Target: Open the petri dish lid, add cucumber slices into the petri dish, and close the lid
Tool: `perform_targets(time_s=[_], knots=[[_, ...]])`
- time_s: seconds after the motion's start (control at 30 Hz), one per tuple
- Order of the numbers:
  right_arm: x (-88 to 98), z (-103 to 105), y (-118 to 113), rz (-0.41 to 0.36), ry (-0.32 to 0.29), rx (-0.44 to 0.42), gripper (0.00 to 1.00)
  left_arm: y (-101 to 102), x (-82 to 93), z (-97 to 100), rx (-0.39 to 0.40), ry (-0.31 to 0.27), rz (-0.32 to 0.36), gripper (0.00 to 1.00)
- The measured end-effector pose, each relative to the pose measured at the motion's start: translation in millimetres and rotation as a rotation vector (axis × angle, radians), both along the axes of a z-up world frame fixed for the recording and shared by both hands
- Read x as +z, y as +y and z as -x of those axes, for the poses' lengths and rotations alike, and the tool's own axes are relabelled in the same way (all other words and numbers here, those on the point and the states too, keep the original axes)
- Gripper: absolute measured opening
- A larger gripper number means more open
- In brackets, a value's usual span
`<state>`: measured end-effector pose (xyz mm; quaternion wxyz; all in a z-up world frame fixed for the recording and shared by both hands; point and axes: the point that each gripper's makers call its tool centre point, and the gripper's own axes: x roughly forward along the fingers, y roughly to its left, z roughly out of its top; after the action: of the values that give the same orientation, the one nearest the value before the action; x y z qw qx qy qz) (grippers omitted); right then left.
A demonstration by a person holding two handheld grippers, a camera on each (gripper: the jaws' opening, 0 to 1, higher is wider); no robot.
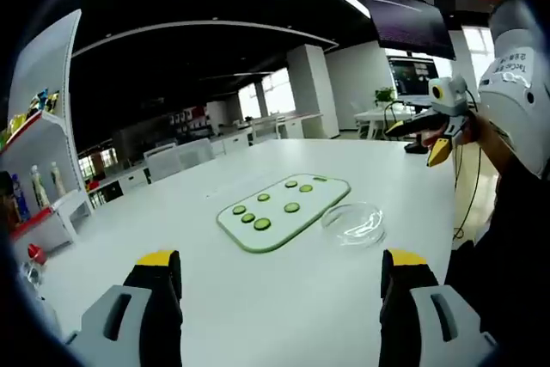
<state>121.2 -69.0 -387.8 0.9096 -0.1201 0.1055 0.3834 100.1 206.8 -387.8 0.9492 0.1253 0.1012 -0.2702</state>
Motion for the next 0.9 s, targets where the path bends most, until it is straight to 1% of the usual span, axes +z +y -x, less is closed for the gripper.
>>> perform_targets(time_s=[0.07, 0.17, 0.5, 0.7, 0.9], knots=[[-0.4, 0.1, 0.1, 0.002, 0.001, 0.001, 0.92, -2.6, 0.4, 0.7, -0.009, 0.001, 0.007, 0.95], [-1.4, -0.1, -0.2, 0.007, 0.001, 0.001, 0.92, -5.5, -0.7, 1.8, -0.022, 0.002, -0.002, 0.95], [-2.5, 0.1, -0.3, 0.018, -0.001, 0.004, 0.91, -5.6, 0.1, 3.0, -0.025, 0.001, -0.003, 0.95], [-2.4, -0.3, 1.1, 0.021, 0.003, 0.008, 0.92, -8.4, -7.4, 3.2, -0.034, 0.038, -0.007, 0.95], [-4.7, -1.6, 0.6, 0.029, 0.006, 0.008, 0.91, -7.7, -9.0, 2.5, -0.029, 0.042, -0.006, 0.95]])
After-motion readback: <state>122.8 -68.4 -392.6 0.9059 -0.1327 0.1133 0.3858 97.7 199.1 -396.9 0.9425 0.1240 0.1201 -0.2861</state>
